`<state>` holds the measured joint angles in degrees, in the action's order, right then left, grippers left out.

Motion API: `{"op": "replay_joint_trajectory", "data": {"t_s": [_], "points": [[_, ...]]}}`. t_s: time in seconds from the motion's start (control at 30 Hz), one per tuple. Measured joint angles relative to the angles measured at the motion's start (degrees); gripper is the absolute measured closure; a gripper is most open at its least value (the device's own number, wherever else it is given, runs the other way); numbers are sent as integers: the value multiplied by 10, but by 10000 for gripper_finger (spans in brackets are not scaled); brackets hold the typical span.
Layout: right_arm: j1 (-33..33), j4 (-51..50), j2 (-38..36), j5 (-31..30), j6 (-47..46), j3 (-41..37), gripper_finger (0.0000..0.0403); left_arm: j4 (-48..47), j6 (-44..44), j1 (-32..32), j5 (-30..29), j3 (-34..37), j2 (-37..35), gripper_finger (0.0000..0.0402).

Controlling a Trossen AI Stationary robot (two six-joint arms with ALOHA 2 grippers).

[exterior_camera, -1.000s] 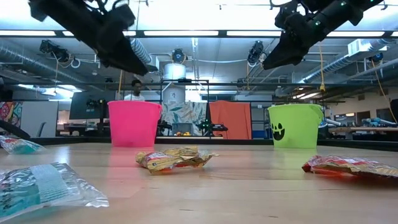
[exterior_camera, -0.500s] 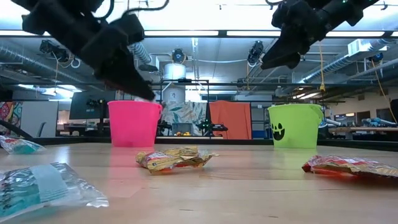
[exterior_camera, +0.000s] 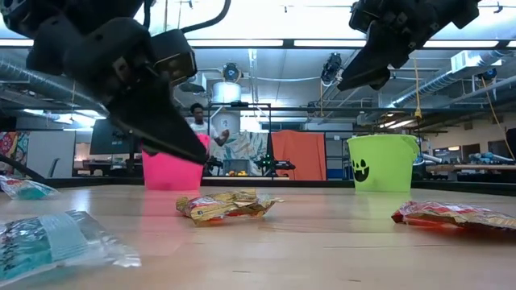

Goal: Sort candy by brand, put in halloween buckets
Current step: Put the gold red candy into the pink bucket

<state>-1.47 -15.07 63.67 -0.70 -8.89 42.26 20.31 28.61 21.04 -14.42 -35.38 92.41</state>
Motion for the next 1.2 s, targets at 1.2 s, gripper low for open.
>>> {"op": "replay_joint_trajectory", "data": {"t_s": [1.2], "points": [[289,81,224,-71,-292,0,220,40,-29,11,-17,-1,10,264]]}}
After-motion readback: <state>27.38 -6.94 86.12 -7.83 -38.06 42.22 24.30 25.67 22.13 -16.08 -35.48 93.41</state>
